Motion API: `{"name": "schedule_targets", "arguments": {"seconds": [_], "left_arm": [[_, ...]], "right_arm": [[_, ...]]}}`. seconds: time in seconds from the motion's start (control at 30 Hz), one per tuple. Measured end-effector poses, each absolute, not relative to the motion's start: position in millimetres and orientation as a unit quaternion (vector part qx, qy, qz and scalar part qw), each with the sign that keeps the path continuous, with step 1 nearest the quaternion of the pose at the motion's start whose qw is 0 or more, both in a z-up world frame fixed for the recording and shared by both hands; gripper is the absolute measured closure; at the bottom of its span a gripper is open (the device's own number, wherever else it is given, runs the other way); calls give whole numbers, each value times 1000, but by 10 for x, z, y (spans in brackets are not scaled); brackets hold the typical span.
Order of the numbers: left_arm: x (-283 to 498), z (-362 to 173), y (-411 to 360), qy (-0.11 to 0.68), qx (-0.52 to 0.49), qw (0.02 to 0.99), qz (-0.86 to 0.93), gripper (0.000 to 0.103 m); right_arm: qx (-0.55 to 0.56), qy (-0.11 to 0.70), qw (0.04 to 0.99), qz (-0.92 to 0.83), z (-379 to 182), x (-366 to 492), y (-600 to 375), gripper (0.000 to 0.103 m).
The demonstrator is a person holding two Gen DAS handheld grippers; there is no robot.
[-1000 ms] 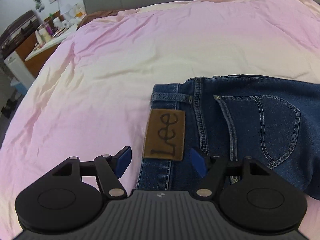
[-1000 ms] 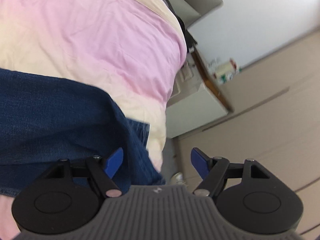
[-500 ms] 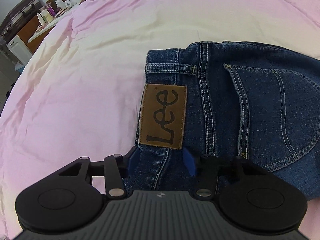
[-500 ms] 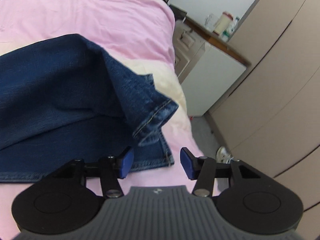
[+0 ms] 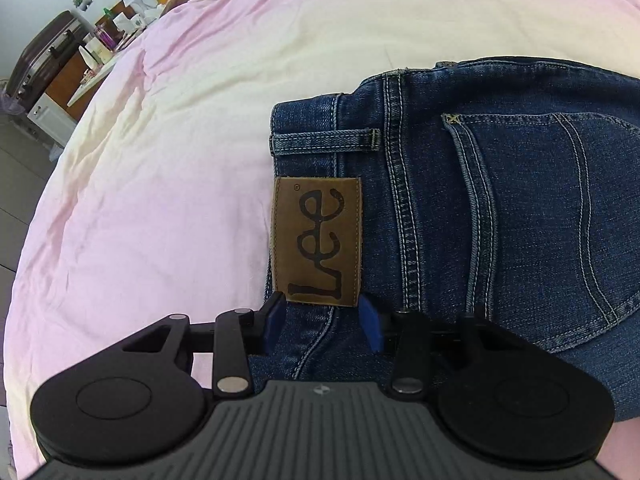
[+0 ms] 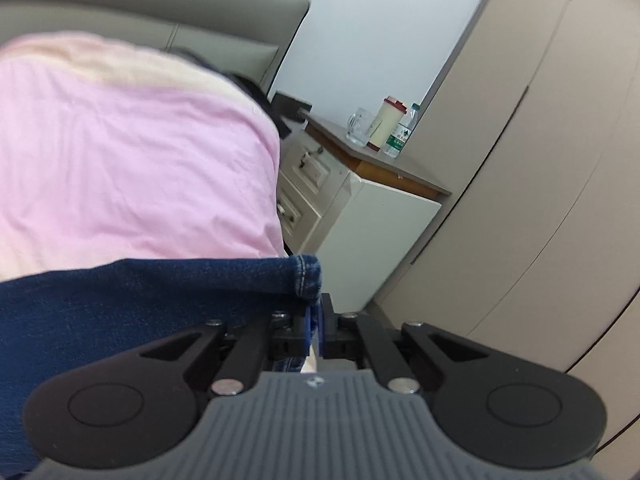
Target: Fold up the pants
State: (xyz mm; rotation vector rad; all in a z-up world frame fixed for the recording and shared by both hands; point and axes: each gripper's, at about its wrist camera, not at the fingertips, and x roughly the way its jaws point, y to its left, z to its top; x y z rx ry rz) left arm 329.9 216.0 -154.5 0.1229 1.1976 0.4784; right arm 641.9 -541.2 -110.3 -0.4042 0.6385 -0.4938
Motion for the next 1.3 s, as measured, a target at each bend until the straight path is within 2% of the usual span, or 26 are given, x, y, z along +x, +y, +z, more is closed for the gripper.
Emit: {"name": "schedule_targets", "arguments": {"seconds": [0.07, 0.1, 0.13, 0.17, 0.23, 0.33, 0.5, 0.6, 0.67, 0.87, 1.1, 1.2, 1.3], "left_arm": [[3322, -1536, 2128, 564, 62, 793, 223, 52], [3344, -1535, 2115, 567, 66, 790, 223, 52], [3401, -1537, 2102, 570, 70, 788, 223, 52], [3423, -1549, 2077, 571, 73, 787, 223, 52], [3458, -1570, 2061, 571, 76, 787, 223, 55], [3433, -1580, 2056, 568, 66, 792, 215, 67], [3403, -1585, 1976, 564, 81, 793, 217, 67], [3335, -1548, 1923, 551, 92, 800, 220, 67], [3244, -1484, 1850, 530, 102, 811, 224, 67], [2968, -1096, 1444, 487, 91, 853, 165, 67], [2619, -895, 367, 464, 139, 874, -19, 65], [2395, -974, -116, 459, 169, 868, -84, 54], [2286, -1170, -404, 469, 184, 857, -108, 53]], "right_arm": [[-211, 317, 891, -248, -1198, 6523, -5383, 99], [-213, 316, 890, -250, -1221, 6544, -5408, 91], [-209, 316, 891, -252, -1228, 6551, -5452, 73], [-201, 314, 893, -251, -1230, 6519, -5486, 67], [-194, 315, 895, -250, -1235, 6422, -5563, 67], [-121, 340, 904, -229, -1301, 6163, -5772, 67], [-37, 392, 901, -183, -1664, 5741, -5933, 71], [-111, 399, 901, -129, -1891, 5537, -5696, 71], [-152, 397, 902, -74, -1994, 5367, -5453, 75], [-232, 357, 903, 59, -1990, 4985, -4654, 76], [-261, 337, 892, 153, -1919, 4612, -3820, 78], [-263, 334, 885, 190, -1896, 4412, -3427, 78], [-245, 342, 879, 223, -1897, 4214, -3047, 78]]}}
